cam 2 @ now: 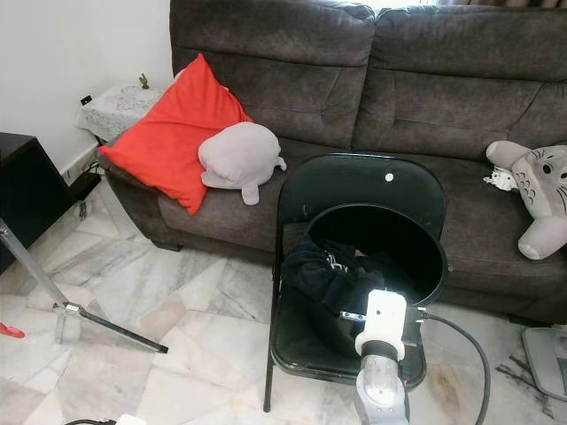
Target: Hang hanger
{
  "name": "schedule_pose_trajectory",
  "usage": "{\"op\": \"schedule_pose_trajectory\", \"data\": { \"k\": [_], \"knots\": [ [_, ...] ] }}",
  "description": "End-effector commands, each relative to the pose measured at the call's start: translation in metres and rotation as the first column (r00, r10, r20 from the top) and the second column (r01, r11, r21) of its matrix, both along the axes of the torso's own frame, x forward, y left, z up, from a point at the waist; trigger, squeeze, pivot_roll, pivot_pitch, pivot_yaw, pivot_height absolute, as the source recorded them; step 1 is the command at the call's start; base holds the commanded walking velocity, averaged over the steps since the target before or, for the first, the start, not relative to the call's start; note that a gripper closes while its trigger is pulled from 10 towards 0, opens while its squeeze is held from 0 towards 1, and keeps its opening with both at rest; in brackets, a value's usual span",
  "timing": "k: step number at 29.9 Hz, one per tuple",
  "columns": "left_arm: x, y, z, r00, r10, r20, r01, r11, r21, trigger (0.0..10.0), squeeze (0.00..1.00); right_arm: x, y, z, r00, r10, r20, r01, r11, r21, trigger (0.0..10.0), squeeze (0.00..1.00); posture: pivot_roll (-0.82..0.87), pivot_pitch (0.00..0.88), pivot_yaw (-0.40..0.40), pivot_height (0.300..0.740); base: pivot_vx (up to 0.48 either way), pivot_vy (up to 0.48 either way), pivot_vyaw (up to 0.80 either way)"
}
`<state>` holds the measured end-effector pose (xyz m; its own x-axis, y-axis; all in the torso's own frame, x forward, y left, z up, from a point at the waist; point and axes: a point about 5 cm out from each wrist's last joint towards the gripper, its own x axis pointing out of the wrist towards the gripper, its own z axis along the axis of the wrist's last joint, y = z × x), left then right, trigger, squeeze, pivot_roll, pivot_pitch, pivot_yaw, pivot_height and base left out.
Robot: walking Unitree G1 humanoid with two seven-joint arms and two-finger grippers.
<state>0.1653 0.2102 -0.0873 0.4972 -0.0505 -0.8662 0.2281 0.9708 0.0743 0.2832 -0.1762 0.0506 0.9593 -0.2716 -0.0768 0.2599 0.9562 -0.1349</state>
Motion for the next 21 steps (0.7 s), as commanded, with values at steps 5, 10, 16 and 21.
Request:
{"op": "schedule_pose_trajectory", "data": {
  "k": [5,10,16,21],
  "knots": [
    [-0.006,0.007,-0.001,1.0,-0.005,-0.018,0.005,1.0,0.021,10.0,0.0,0.002,-0.005,0.002,0.999,-0.052,-0.012,0.052,0.998,0.019,10.0,0.0,-0.11,0.07,0.061,0.74,0.0,0.0,0.0],
    [-0.006,0.007,-0.001,1.0,-0.005,-0.018,0.005,1.0,0.022,10.0,0.0,0.016,-0.007,0.026,0.998,-0.044,0.046,0.046,0.998,-0.051,10.0,0.0,-0.11,0.069,0.062,0.74,0.0,0.0,0.0],
    [-0.006,0.007,-0.001,1.0,-0.005,-0.018,0.005,1.0,0.022,10.0,0.0,0.027,0.013,0.055,0.982,0.128,0.142,-0.089,0.964,-0.251,10.0,0.0,-0.11,0.068,0.06,0.74,0.0,0.0,0.4],
    [-0.006,0.006,-0.002,1.0,-0.004,-0.019,0.005,1.0,0.022,10.0,0.0,0.027,0.023,0.056,0.971,0.198,0.133,-0.153,0.945,-0.29,10.0,0.0,-0.11,0.067,0.06,0.74,0.0,0.0,0.8]
  ]
}}
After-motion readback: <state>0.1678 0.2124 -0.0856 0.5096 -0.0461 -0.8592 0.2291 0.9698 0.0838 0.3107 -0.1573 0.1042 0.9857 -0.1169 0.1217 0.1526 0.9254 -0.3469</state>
